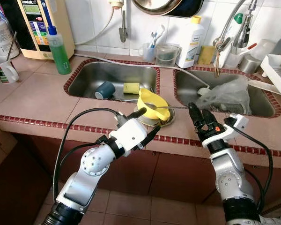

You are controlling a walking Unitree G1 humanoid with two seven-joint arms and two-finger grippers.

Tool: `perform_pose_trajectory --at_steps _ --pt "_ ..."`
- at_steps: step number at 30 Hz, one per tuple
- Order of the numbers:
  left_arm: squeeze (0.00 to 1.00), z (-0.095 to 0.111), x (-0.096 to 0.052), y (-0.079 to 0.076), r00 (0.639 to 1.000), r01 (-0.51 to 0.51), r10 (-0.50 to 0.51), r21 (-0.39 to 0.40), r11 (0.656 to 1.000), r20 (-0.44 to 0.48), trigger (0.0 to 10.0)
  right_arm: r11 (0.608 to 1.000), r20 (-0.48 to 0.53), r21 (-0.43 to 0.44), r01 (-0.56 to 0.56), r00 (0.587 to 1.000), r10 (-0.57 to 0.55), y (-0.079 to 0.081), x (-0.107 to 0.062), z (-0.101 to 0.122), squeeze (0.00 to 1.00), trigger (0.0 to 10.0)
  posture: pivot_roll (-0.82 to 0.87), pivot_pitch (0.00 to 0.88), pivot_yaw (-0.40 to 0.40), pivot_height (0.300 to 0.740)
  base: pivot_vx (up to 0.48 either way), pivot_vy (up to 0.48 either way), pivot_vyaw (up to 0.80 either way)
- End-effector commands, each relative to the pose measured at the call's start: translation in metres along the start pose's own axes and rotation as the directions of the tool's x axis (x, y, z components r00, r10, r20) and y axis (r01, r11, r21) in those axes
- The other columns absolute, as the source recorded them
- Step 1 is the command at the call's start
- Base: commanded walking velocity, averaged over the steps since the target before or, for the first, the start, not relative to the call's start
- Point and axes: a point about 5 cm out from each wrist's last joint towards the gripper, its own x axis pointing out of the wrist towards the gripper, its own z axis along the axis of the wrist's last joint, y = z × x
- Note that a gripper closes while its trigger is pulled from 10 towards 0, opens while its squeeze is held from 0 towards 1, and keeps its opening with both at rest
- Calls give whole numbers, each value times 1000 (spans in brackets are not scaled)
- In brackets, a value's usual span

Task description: Kitchen organization

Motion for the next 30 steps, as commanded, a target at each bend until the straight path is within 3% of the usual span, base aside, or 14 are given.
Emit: perform_pose_trajectory --at_steps 1,14,30 --pt "0 4 3 1 1000 17 -17 14 1000 5 10000 999 8 50 3 1000 -4 -2 4 1 0 10000 85 0 0 740 0 0 0" --pt "0 6 4 3 1000 15 -15 14 1000 5 10000 981 -4 191 23 1000 -23 -8 19 -9 0 10000 86 0 6 740 0 0 0" --pt "0 8 3 4 1000 4 -4 8 1000 1 10000 935 3 354 -20 1000 20 9 51 -15 0 10000 105 0 2 740 0 0 0"
